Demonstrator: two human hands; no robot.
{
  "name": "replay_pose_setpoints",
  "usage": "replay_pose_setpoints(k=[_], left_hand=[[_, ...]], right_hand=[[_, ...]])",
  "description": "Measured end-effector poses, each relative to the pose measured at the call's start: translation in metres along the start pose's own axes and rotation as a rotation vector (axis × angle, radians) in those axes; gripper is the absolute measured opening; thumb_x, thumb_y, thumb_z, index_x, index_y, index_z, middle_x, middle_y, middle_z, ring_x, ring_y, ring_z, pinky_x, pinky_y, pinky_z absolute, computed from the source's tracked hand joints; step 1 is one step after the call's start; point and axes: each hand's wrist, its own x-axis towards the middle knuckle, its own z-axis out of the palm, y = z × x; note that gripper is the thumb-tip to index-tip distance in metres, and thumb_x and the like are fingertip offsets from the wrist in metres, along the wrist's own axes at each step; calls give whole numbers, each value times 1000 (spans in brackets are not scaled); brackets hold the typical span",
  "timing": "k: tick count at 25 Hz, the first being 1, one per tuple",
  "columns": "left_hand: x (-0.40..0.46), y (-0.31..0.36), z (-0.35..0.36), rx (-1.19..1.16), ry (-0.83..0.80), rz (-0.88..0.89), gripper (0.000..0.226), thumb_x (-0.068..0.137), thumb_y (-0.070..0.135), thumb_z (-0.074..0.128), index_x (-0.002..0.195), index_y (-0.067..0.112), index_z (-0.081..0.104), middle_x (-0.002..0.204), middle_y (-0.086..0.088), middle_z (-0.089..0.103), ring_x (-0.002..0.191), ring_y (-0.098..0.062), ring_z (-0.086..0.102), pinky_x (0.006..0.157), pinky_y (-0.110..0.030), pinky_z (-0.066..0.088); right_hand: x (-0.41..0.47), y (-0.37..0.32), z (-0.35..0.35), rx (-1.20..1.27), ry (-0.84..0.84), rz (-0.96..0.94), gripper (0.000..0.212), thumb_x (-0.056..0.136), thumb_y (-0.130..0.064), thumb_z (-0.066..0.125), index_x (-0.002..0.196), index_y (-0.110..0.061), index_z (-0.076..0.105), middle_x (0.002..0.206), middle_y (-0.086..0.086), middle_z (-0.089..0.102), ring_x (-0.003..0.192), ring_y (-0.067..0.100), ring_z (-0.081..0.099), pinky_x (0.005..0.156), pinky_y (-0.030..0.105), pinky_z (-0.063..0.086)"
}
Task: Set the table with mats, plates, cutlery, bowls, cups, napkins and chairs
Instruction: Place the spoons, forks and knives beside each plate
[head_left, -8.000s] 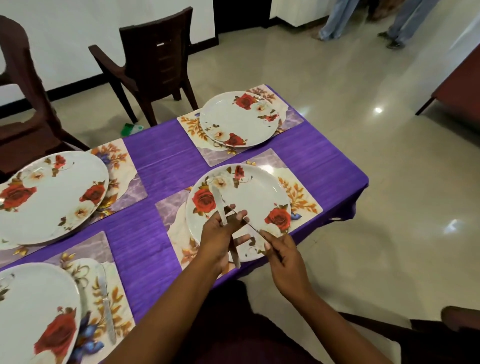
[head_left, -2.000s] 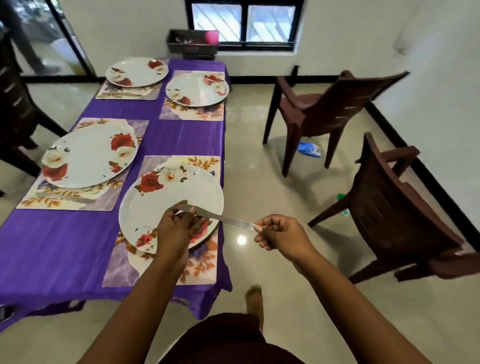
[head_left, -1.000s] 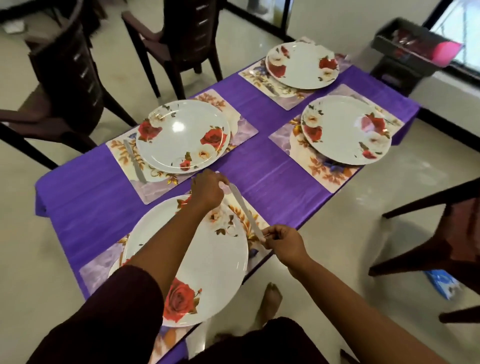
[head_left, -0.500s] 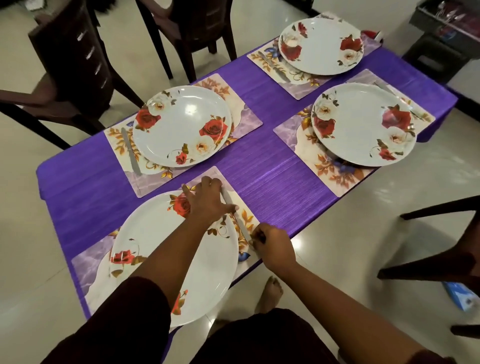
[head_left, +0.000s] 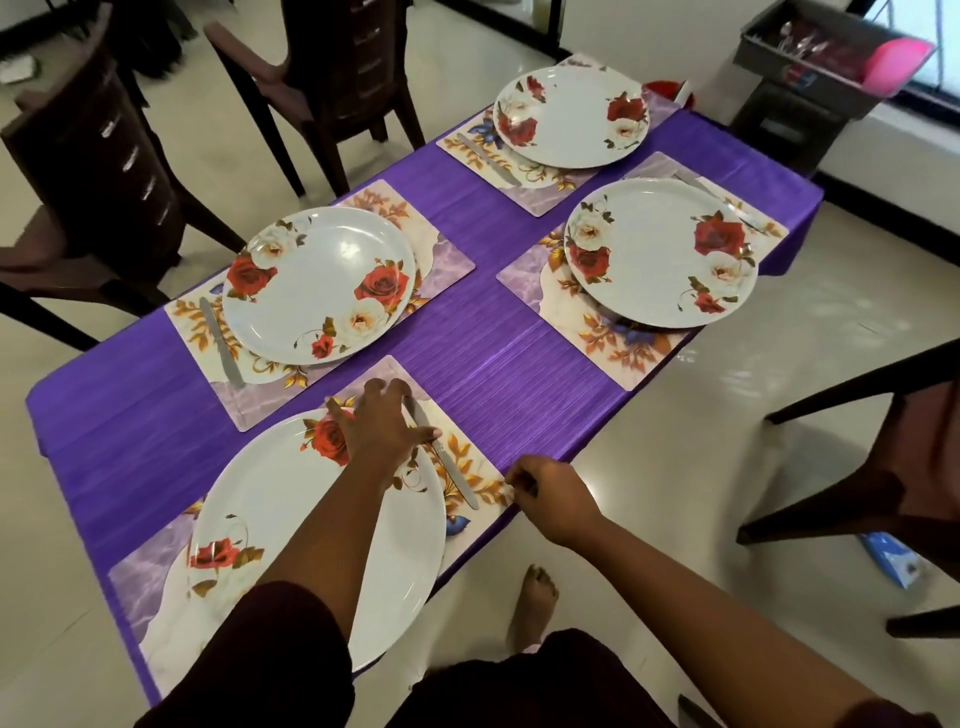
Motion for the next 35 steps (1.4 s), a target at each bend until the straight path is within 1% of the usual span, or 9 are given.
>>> replay_pose_setpoints(k=[10, 15, 17, 20, 23, 25, 27, 31, 35], left_hand=[[3, 3, -2, 47, -1, -18, 85, 65, 79, 61, 132, 30, 44, 146, -4, 42, 139, -28, 35, 111, -67, 7], [-13, 12, -7, 37, 4, -42, 100, 71, 83, 27, 151, 23, 21, 159, -9, 22, 147, -32, 17, 113, -64, 7], [-26, 30, -9, -13, 105, -50, 90, 79, 77, 22, 150, 22, 24, 161, -9, 15, 149, -30, 9, 115, -60, 7], [-62, 75, 3, -179, 160, 113, 70, 90, 68, 31, 144, 23, 37, 160, -9, 17, 150, -28, 4, 116, -56, 1], [-85, 123, 10, -189, 156, 305, 76, 89, 72, 16, 138, 22, 46, 159, -11, 21, 149, -32, 7, 115, -58, 2], [-77, 147, -4, -113, 200, 383, 83, 87, 74, 9, 143, 23, 41, 161, -11, 14, 149, -32, 0, 113, -57, -7], [-67, 172, -27, -56, 216, 433, 77, 90, 70, 19, 151, 24, 26, 163, -9, -1, 147, -28, -17, 110, -54, -18], [-48, 219, -61, -102, 274, 446, 71, 96, 59, 36, 153, 25, 13, 162, -6, -11, 146, -27, -22, 113, -56, -16], [-33, 276, -86, -137, 301, 526, 74, 93, 63, 36, 154, 27, 11, 162, -5, -13, 147, -26, -21, 113, -54, -15]], right_hand=[[-7, 1, 16, -22, -62, -78, 23, 94, -23, 62, 117, -18, 63, 114, -1, 63, 96, 15, 61, 84, 18, 51], [-10, 9, -1, -11, -38, -74, 17, 92, -25, 65, 108, -20, 64, 109, -3, 64, 93, 13, 62, 82, 20, 52], [-10, 16, -17, -46, 12, -77, 12, 91, -25, 65, 102, -20, 64, 104, -4, 64, 92, 11, 61, 79, 20, 51], [-9, 31, -42, -82, 84, -84, 10, 90, -22, 66, 99, -19, 65, 100, -4, 62, 91, 13, 58, 75, 20, 42], [-7, 44, -72, -171, 244, -108, 15, 86, -20, 69, 101, -20, 67, 107, 1, 63, 101, 21, 55, 82, 27, 46], [-4, 51, -96, -269, 374, -125, 22, 83, -19, 72, 104, -19, 68, 114, 6, 62, 106, 28, 54, 85, 38, 48], [-3, 60, -129, -338, 461, -125, 30, 82, -21, 73, 111, -20, 65, 125, 8, 57, 116, 31, 49, 92, 44, 45], [-6, 80, -198, -428, 578, -58, 44, 88, -26, 68, 129, -20, 55, 142, 6, 46, 134, 29, 36, 108, 45, 34], [-12, 100, -252, -375, 702, 5, 47, 87, -27, 69, 131, -21, 53, 142, 6, 45, 134, 27, 37, 110, 45, 34]])
